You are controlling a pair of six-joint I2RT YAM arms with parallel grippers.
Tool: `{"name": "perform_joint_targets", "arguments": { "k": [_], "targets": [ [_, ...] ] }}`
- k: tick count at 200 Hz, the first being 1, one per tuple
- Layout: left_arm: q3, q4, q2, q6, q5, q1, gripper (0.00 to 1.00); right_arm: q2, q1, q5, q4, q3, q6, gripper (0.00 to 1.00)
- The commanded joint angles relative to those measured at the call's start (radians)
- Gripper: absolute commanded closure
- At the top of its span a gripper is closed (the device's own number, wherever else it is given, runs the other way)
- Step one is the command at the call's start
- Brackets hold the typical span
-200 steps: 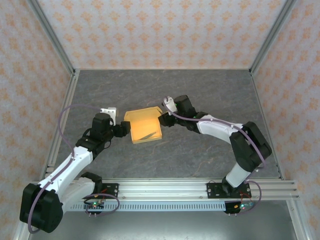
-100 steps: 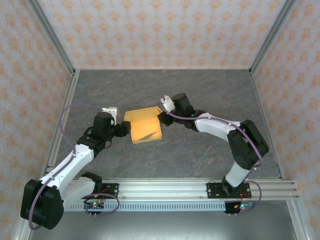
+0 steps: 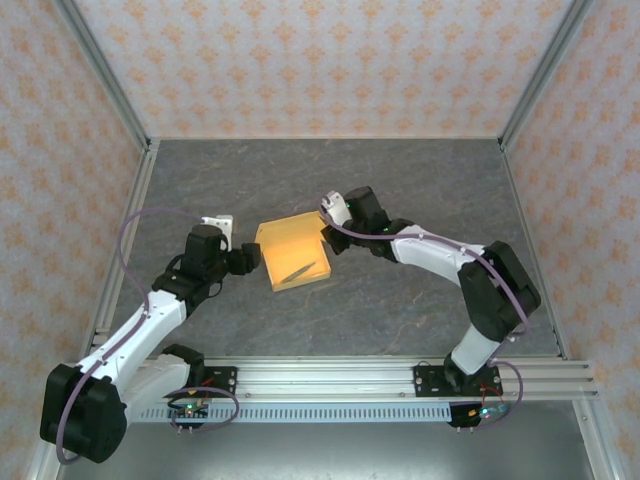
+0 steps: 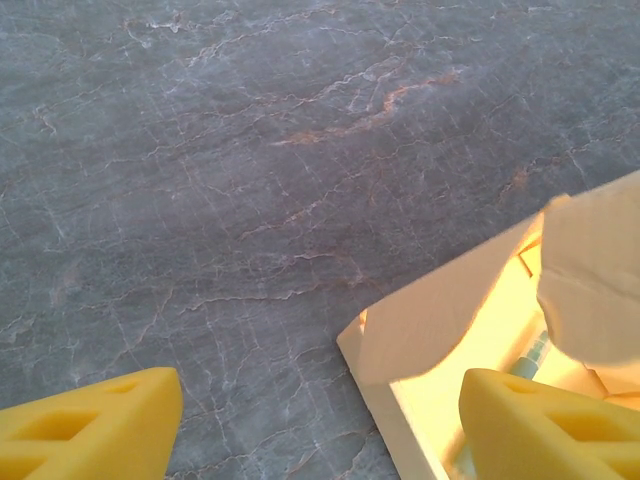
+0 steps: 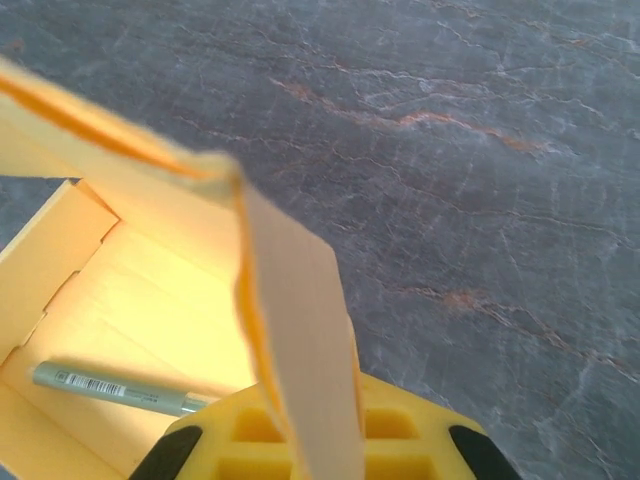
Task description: Fold the paper box
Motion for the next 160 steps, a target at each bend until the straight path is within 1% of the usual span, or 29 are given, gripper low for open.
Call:
{"name": "perform_joint_targets", "arguments": {
  "k": [1,24,55,106,160],
  "targets": [
    [0.023,-0.025,-0.02,-0.012,0.01,0.011,0.26,-0.063,0.006,0.088,-0.056,0.017,-0.025,0.94],
    [0.018,-0.021,-0.019,-0.017,0.01,0.01,0.26,-0.085,0.006,0.193,-0.102,0.026,-0.005,0.96],
    [0.016,-0.01,-0.015,-0.024,0.018,0.01,0.27,-0.083,0.006,0.346,-0.159,0.051,0.088,0.97],
    [0.015,0.029,0.004,-0.039,0.028,0.006,0.28,-0.057,0.006,0.48,-0.184,0.073,0.206,0.97],
    [0.006,0.133,0.05,-0.063,0.03,-0.008,0.28,-0.021,0.011,0.63,-0.165,0.086,0.357,0.97]
  ]
}}
